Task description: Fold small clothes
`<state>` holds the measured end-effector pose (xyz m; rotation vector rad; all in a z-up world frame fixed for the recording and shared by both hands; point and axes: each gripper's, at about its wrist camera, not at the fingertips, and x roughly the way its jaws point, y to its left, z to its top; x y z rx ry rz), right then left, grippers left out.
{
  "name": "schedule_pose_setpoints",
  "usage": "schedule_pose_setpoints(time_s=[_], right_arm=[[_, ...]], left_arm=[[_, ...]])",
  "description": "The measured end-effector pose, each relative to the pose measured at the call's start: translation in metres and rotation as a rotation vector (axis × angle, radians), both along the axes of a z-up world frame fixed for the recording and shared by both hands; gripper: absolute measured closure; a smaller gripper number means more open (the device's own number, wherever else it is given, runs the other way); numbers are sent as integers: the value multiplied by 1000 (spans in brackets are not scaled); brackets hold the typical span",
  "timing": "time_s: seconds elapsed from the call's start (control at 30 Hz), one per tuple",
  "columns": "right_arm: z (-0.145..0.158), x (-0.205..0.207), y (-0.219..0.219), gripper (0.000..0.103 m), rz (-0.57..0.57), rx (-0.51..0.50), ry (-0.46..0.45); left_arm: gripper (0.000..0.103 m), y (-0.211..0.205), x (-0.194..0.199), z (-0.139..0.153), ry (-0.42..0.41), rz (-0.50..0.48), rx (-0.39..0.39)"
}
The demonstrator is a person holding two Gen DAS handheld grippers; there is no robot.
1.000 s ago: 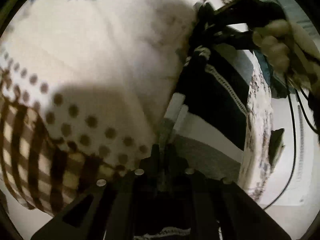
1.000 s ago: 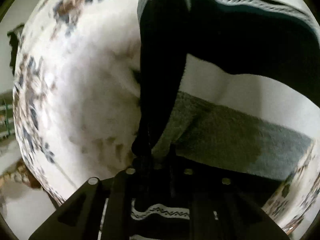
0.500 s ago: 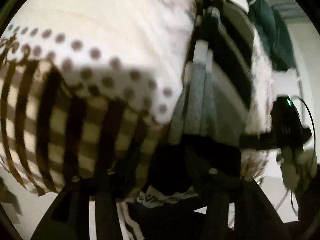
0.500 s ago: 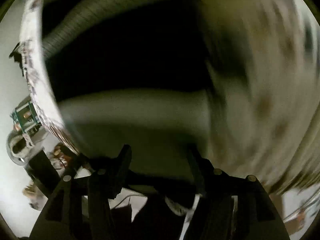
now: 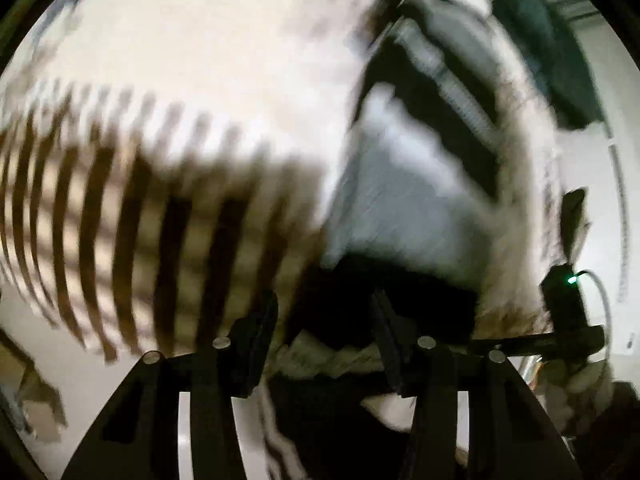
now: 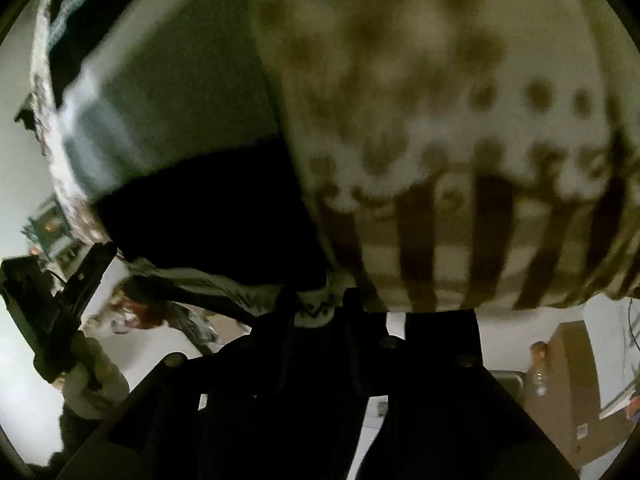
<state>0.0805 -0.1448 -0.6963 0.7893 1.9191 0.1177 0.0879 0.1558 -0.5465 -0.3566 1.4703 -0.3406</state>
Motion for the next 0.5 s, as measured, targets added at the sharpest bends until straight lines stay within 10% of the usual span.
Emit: schedule_pose_setpoints(time_s=[0.1,0.5], right_arm=[[26,44,-36,48,-65,28,-106],[80,285,-105,34,-198,-84,-511]], left_arm=[[36,-8,40,20,-72,1,-45],[36,-72,295,13,-296,47,-128]])
